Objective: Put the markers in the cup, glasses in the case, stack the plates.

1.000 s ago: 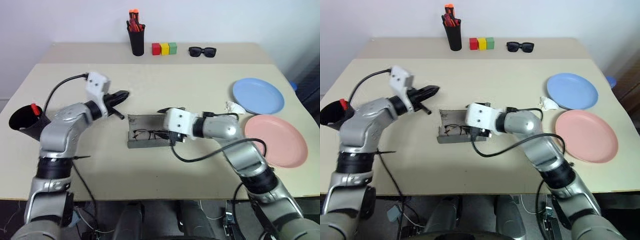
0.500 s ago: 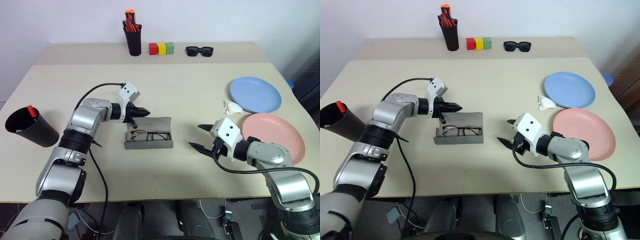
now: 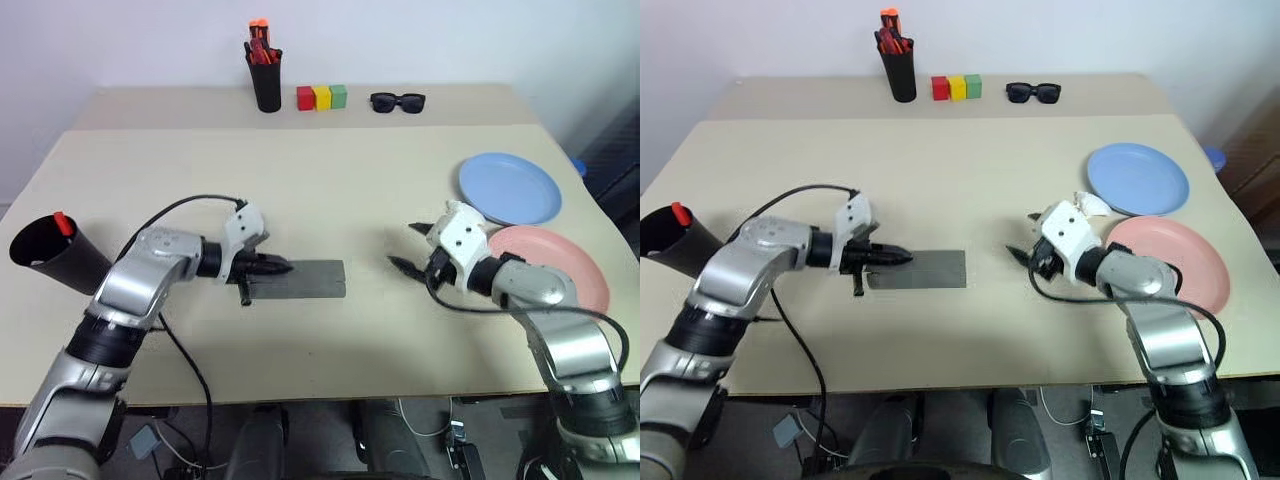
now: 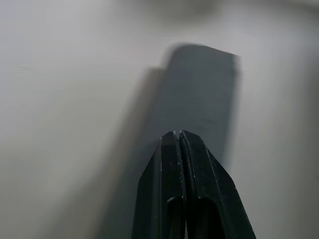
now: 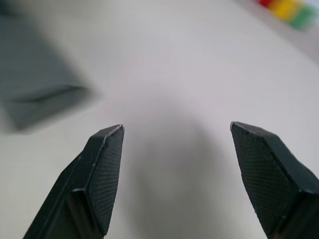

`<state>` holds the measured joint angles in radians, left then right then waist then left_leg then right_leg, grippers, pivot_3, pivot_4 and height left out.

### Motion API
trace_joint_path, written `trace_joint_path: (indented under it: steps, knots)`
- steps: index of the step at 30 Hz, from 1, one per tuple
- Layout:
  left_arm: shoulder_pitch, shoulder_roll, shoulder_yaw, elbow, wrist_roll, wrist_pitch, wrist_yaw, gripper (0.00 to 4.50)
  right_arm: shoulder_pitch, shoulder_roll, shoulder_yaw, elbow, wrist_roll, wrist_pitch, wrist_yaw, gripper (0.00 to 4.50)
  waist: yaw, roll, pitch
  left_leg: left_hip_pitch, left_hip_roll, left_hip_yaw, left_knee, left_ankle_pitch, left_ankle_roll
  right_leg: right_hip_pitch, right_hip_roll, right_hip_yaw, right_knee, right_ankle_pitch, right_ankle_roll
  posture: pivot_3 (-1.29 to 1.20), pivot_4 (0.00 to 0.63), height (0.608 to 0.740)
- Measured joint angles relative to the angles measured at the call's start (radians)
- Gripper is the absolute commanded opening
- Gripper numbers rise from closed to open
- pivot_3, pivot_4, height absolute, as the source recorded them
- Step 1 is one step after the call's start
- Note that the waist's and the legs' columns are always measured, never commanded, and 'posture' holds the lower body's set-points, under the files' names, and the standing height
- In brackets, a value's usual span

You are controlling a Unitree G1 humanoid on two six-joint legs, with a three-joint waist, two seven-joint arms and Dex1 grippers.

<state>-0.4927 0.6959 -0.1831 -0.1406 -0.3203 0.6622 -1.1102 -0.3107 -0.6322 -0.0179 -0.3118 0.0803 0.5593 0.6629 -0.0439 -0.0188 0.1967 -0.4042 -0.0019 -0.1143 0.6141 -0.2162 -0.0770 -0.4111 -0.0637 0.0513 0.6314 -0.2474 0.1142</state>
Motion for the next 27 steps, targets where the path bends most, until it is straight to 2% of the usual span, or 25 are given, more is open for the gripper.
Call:
trace_joint_path:
  steps: [3, 8, 11, 15, 18, 23, 27]
  knots:
    - [0.065, 0.009, 0.039, -0.055, -0.025, -0.021, 0.005, 0.04, -0.092, -0.052, 0.007, 0.144, -0.084, 0.001, -0.076, 3.44, 0.004, 0.000, 0.000, 0.000, 0.000, 0.000, 0.001, 0.000, 0.000, 0.000, 0.000, 0.000, -0.001, -0.001, -0.002, 0.00, 0.150, 0.740]
    - [0.108, -0.053, 0.144, -0.090, -0.081, -0.047, 0.091, 0.04, -0.192, -0.168, 0.066, 0.447, -0.231, -0.095, -0.133, 3.44, 0.011, 0.000, 0.000, -0.001, -0.001, 0.001, 0.001, 0.000, 0.000, 0.000, -0.001, 0.000, -0.001, -0.001, -0.001, 0.00, 0.150, 0.740]
    - [0.117, -0.075, 0.206, -0.111, -0.121, -0.041, 0.137, 0.04, -0.279, -0.177, 0.124, 0.658, -0.292, -0.203, -0.138, 3.44, -0.002, 0.000, 0.000, 0.000, 0.000, 0.001, 0.000, 0.000, 0.000, 0.000, -0.001, 0.000, -0.001, 0.001, 0.001, 0.00, 0.150, 0.740]
    - [0.140, -0.073, 0.213, -0.135, -0.140, -0.038, 0.162, 0.04, -0.368, -0.171, 0.176, 0.869, -0.337, -0.320, -0.138, 3.44, -0.006, 0.001, 0.000, 0.001, 0.000, 0.001, 0.000, 0.000, 0.000, 0.000, 0.000, 0.001, 0.000, 0.001, 0.002, 0.00, 0.150, 0.740]
    - [0.147, -0.073, 0.213, -0.139, -0.148, -0.035, 0.183, 0.00, -0.441, -0.155, 0.201, 1.013, -0.358, -0.403, -0.150, 2.60, -0.004, 0.001, 0.000, 0.001, 0.000, 0.002, 0.000, 0.000, 0.000, 0.001, 0.000, 0.001, -0.001, 0.001, 0.002, 0.00, 0.150, 0.740]
    - [0.156, -0.075, 0.215, -0.160, -0.170, -0.030, 0.213, 0.00, -0.497, -0.129, 0.225, 1.148, -0.390, -0.504, -0.170, 0.05, -0.001, 0.001, 0.000, 0.001, 0.000, 0.002, 0.000, 0.000, 0.000, 0.000, 0.000, 0.001, -0.001, 0.001, 0.002, 0.00, 0.150, 0.740]
    - [0.169, -0.075, 0.215, -0.164, -0.174, -0.030, 0.230, 0.00, -0.495, -0.136, 0.229, 1.129, -0.404, -0.519, -0.177, 0.05, -0.001, 0.002, 0.001, 0.000, 0.000, 0.002, 0.000, 0.000, 0.000, 0.000, 0.000, 0.001, -0.001, 0.002, 0.002, 0.00, 0.150, 0.740]
